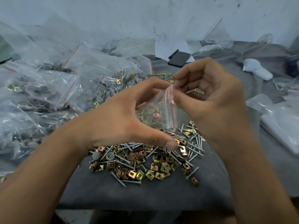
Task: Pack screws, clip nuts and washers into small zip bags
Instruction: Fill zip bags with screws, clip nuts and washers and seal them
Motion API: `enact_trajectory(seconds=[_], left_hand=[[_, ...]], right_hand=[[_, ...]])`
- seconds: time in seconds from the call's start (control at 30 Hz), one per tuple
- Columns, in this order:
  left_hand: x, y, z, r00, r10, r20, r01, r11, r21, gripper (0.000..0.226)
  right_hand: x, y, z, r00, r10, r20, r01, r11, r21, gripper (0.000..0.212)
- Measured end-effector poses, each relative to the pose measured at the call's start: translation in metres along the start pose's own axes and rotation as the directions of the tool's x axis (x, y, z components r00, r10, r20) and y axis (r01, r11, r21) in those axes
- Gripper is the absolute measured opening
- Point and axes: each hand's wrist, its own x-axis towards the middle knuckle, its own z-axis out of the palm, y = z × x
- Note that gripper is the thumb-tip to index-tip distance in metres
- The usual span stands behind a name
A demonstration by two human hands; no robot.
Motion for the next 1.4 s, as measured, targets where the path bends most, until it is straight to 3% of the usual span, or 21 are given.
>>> enact_trajectory(seconds=[0.1,0.23,0.33,0.4,0.47,0.5,0.57,0.8,0.97,1.17,1.4], left_hand=[[0.001,0.001,0.002,0.999,0.043,-0.019,-0.044,0.998,-0.033,0.086],[0.001,0.001,-0.002,0.996,0.059,-0.064,-0.069,0.984,-0.164,0.071],[0.000,0.000,-0.007,0.991,0.052,-0.125,-0.079,0.972,-0.223,0.067],[0.000,-0.001,-0.008,0.987,0.038,-0.158,-0.071,0.975,-0.209,0.066],[0.001,-0.003,-0.009,0.982,0.027,-0.187,-0.064,0.979,-0.194,0.062],[0.001,-0.003,-0.009,0.980,0.024,-0.198,-0.063,0.979,-0.195,0.060],[0.001,-0.003,-0.008,0.976,0.017,-0.215,-0.061,0.978,-0.202,0.059],[0.002,0.000,-0.007,0.965,0.017,-0.260,-0.067,0.981,-0.185,0.056],[0.003,0.001,-0.004,0.966,0.015,-0.258,-0.063,0.982,-0.178,0.053],[0.003,0.001,-0.004,0.967,0.008,-0.254,-0.055,0.983,-0.177,0.050],[0.004,0.000,-0.004,0.973,0.002,-0.232,-0.037,0.989,-0.147,0.053]], right_hand=[[0.000,-0.002,0.002,0.999,0.028,-0.033,-0.027,0.999,0.025,0.032],[-0.002,-0.008,-0.003,0.998,0.044,0.049,-0.049,0.995,0.091,0.040],[-0.005,-0.007,-0.026,0.990,0.083,0.111,-0.091,0.993,0.069,0.026],[-0.011,0.001,-0.044,0.964,0.208,0.165,-0.165,0.956,-0.243,0.012],[-0.025,0.013,-0.052,0.864,0.458,0.208,-0.204,0.698,-0.687,0.016],[-0.033,0.017,-0.052,0.811,0.554,0.191,-0.213,0.582,-0.785,0.020],[-0.042,0.017,-0.050,0.764,0.624,0.163,-0.276,0.545,-0.792,0.027],[-0.040,0.014,-0.053,0.776,0.629,0.049,-0.361,0.506,-0.784,0.030],[-0.040,0.019,-0.053,0.824,0.566,0.018,-0.336,0.513,-0.790,0.025],[-0.043,0.019,-0.063,0.771,0.637,-0.010,-0.288,0.335,-0.897,0.021],[-0.041,0.013,-0.064,0.789,0.612,-0.056,-0.281,0.279,-0.918,0.009]])
